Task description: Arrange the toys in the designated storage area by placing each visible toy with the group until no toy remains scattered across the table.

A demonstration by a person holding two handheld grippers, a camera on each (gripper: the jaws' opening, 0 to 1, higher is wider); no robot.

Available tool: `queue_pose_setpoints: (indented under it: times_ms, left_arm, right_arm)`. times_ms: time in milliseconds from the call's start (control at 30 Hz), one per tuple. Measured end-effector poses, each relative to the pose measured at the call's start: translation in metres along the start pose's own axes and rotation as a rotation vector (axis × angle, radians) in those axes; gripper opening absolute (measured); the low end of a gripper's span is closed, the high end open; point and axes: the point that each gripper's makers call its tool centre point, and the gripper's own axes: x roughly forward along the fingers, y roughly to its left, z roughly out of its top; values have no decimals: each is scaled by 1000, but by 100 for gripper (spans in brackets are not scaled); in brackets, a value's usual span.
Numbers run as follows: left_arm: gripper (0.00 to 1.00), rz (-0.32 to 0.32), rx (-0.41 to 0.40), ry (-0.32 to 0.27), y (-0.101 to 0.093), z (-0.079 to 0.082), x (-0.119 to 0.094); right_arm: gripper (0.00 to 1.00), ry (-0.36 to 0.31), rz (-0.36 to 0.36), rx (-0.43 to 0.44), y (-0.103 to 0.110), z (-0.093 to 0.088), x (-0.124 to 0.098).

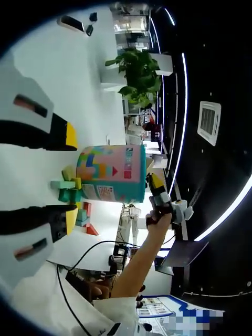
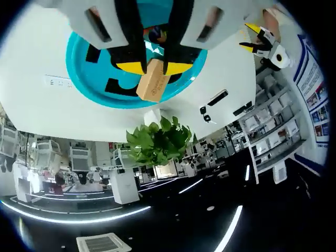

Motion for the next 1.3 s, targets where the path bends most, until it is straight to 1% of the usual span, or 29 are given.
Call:
queue_pose_setpoints:
  times_ms: [67, 100, 133, 167, 200, 233, 267, 367, 400, 433, 467, 500, 567, 600, 633, 667, 700, 767, 800, 833, 867, 900, 933, 1000, 1100, 1167, 1233, 1300]
  left_arm:
    - [42, -2, 1, 3, -2, 0, 1]
    - [42, -3, 2, 4, -2, 0, 2]
    - [42, -4, 4, 4, -3, 0, 2]
    - [42, -7, 7, 2, -4, 1, 2]
    - [42, -10, 9, -1, -5, 2, 1]
    - [42, -10, 8, -3, -6, 2, 1]
    - [42, -9, 8, -4, -5, 2, 1]
    - [42, -7, 6, -4, -4, 2, 0]
    - [42, -6, 5, -4, -3, 2, -1]
    - [42, -4, 5, -4, -2, 2, -2]
    - [42, -1, 3, -5, -1, 2, -2]
    - [42, 2, 1, -5, 1, 1, -3]
    - [42, 7, -3, -6, 2, 1, -2]
    - [42, 7, -3, -6, 2, 1, -2]
    - [42, 5, -1, -5, 1, 0, -2]
    - [42, 3, 1, -5, 0, 1, -1]
    - [42, 2, 1, -4, 0, 1, -1]
    - [42, 4, 0, -4, 0, 1, -1]
    - [42, 3, -1, -6, -1, 2, -1]
    - [42, 1, -1, -10, -1, 3, -1]
    - [42, 0, 0, -12, -2, 4, -1]
    - [42, 0, 1, -11, -2, 4, -2]
    - [42, 3, 3, -13, -1, 5, -2]
    - [42, 5, 1, -13, 0, 5, -3]
    - [42, 12, -1, -10, 2, 4, -4]
    - [42, 12, 1, -8, 1, 3, -4]
    - [42, 12, 3, -8, 1, 4, -4]
    - [42, 12, 4, -15, 0, 6, -4]
  right_arm:
    - [10, 27, -3, -9, 3, -1, 2]
    - [11, 101, -14, -50, 2, -10, 5]
    - [12, 143, -28, -62, 1, -16, 7]
    - [12, 151, -53, -78, -3, -18, 11]
    - [14, 150, -79, -76, -6, -18, 15]
    - [14, 153, -79, -69, -6, -20, 18]
    - [13, 158, -77, -57, -6, -22, 19]
    - [11, 154, -72, -93, -4, -21, 14]
    - [11, 155, -66, -85, -3, -21, 12]
    - [11, 152, -38, -78, 0, -21, 9]
    - [12, 141, -3, -64, 4, -19, 6]
    - [12, 129, -1, -40, 3, -17, 2]
    - [15, 84, -10, -72, 0, -10, -1]
    - [18, 61, -18, -83, -2, -6, -4]
    - [20, 17, -11, -110, 0, 1, -5]
    - [22, -46, 0, -126, 3, 9, -9]
    - [23, -85, 6, -121, 4, 14, -13]
    - [24, -177, 34, -162, 9, 26, -19]
    - [27, -182, 18, -150, 6, 26, -21]
    - [27, -173, 12, -149, 4, 25, -23]
    - [24, -169, 13, -155, 4, 24, -25]
    - [21, -146, 10, -162, 3, 21, -27]
    - [22, -152, 5, -168, 1, 22, -32]
    - [28, -186, 12, -192, 1, 27, -37]
    - [36, -217, 35, -193, 4, 29, -50]
    - [39, -228, 31, -200, 4, 29, -54]
    - [43, -238, 15, -215, 2, 31, -58]
    - [48, -265, 15, -223, 0, 34, -63]
